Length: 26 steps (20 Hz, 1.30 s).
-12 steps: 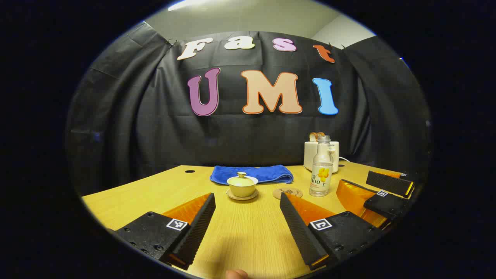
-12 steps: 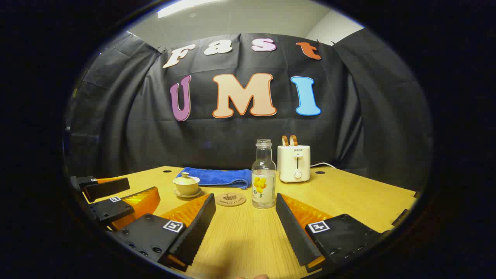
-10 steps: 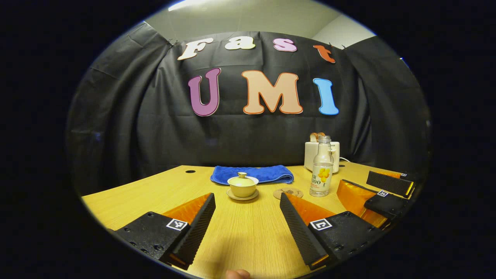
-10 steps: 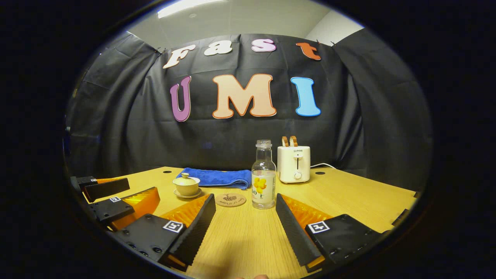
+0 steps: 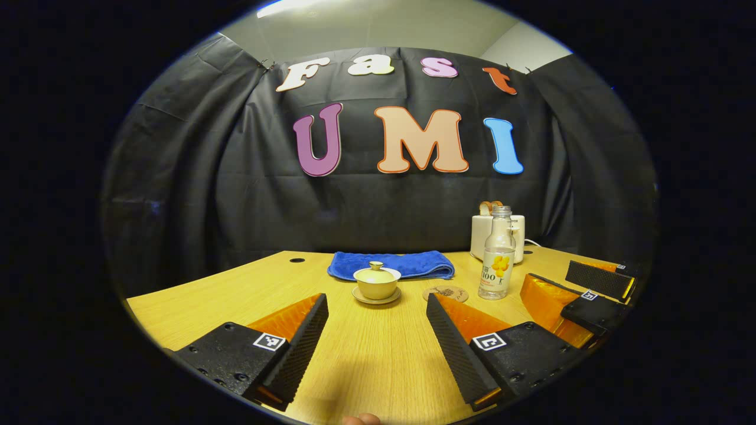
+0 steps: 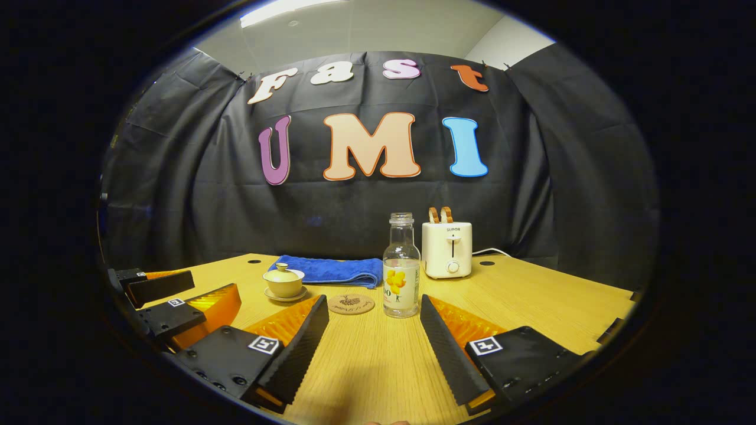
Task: Open the teacup lid with one hand, grasp the water bottle and pour water into the teacup with the other hand; after pouring, place the water bottle on the coaster and then close the teacup lid.
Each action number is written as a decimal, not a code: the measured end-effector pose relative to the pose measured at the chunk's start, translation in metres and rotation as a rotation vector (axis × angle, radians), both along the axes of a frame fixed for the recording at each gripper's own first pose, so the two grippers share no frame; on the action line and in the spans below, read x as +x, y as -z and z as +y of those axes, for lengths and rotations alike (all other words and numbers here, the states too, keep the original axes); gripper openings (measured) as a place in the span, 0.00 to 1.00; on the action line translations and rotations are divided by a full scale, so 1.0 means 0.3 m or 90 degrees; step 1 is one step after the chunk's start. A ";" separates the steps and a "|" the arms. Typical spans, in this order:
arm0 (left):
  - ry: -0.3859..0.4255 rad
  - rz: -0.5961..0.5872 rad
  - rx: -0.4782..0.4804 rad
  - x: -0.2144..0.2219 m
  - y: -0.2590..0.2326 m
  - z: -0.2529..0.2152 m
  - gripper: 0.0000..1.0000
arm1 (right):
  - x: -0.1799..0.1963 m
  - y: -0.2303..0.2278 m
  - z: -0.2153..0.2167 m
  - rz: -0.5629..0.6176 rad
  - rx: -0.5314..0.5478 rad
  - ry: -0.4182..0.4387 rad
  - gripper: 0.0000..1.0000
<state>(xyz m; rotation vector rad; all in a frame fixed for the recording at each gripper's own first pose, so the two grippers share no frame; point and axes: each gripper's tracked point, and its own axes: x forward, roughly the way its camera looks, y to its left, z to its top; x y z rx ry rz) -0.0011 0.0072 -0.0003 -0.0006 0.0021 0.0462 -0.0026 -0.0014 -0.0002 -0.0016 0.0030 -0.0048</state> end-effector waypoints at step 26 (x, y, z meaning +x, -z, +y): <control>0.014 -0.003 -0.001 0.005 -0.003 -0.013 0.98 | -0.008 -0.002 0.007 0.003 0.000 -0.006 0.99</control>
